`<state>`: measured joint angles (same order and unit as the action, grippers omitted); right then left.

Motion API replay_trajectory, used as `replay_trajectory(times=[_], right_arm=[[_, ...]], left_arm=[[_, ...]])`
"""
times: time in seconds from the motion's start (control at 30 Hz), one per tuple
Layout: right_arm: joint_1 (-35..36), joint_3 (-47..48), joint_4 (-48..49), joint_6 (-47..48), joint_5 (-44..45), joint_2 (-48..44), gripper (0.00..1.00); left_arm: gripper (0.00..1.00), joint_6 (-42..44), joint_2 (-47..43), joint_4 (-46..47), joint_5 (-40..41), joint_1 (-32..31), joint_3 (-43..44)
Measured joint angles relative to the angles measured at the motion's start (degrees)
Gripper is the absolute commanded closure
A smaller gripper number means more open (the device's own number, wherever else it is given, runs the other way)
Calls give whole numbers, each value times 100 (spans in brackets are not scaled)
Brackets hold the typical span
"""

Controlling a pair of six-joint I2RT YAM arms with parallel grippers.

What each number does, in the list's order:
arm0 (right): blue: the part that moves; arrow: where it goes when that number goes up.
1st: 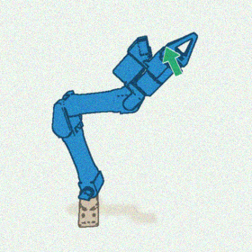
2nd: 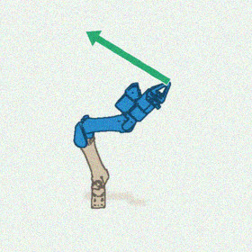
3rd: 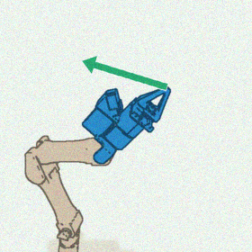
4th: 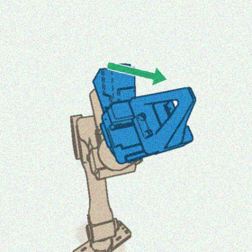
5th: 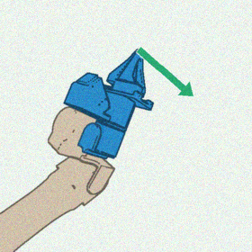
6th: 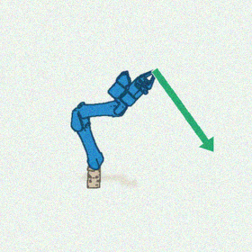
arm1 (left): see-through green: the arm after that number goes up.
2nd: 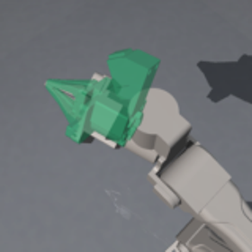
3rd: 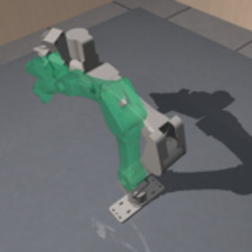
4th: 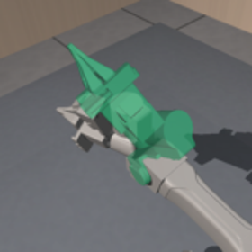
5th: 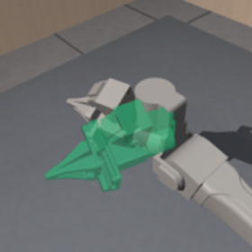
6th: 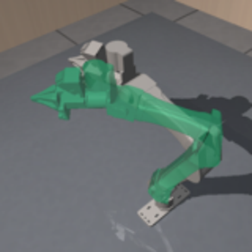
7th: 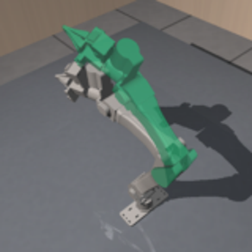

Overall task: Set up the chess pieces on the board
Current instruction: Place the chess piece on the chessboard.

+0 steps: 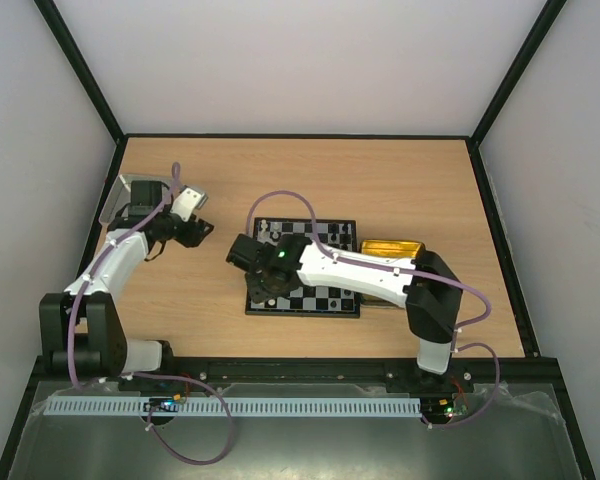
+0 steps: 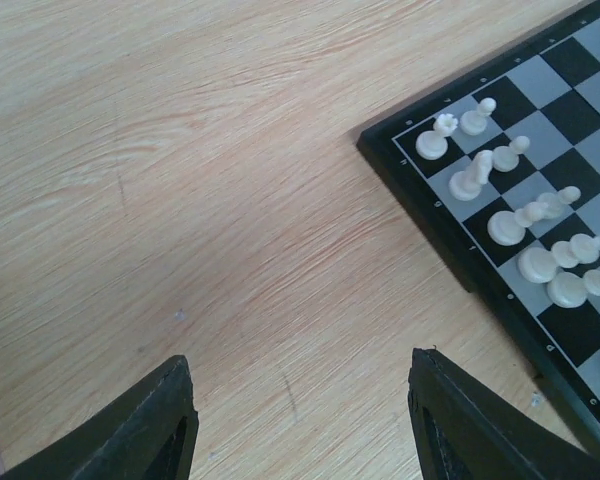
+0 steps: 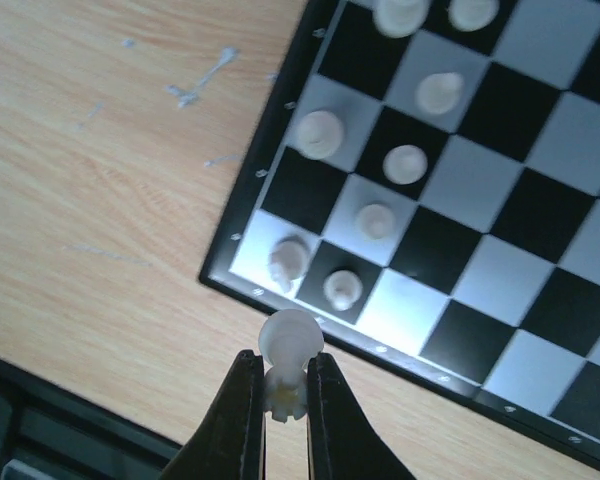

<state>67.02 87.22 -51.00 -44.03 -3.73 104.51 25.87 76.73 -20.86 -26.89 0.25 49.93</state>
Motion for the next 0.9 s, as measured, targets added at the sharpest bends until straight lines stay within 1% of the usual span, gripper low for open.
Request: replay_trajectory(times=[0.07,0.3,0.57,0.9], right_arm=[[122,133,-2,20,-33,114,98],[481,197,-46,114,-190,400,98],[492,157,-48,144,-192,444,98],[426,151,-42,254,-195,780,98]], left_arm=[[40,-63,4,74,13,120,-44],[41,-203,28,136,13,184,-55],[40,-238,28,170,7,192,-55],[40,-238,28,170,-13,195,-55]])
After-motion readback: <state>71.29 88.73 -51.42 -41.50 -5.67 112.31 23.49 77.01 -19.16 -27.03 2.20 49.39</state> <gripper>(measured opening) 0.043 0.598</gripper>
